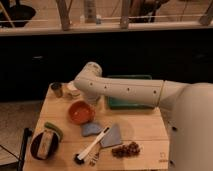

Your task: Place apple in red bowl

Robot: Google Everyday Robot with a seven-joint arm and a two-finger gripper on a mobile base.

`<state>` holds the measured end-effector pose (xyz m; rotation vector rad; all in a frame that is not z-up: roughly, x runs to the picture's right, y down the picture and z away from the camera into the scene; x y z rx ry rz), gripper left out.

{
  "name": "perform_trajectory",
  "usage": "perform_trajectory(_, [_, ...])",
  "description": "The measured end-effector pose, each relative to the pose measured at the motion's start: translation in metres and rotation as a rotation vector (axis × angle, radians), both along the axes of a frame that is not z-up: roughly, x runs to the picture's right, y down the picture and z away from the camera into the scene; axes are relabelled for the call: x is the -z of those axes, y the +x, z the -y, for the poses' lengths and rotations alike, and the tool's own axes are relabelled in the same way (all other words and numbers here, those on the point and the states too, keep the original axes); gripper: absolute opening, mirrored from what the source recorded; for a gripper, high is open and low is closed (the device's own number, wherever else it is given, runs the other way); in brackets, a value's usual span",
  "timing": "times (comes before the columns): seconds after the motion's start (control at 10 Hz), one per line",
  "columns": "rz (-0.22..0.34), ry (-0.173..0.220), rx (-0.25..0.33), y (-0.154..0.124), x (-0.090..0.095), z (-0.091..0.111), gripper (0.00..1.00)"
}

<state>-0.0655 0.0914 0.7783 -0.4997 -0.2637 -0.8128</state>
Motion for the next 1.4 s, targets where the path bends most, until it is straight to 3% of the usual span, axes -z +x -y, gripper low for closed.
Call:
perform_trajectory(0.3, [0.035, 0.009, 0.015, -0.018, -0.004, 0.003, 0.01])
perform_trajectory(1.4, [0.122, 0.009, 0.042, -0.033, -0.020, -0.001, 0.01])
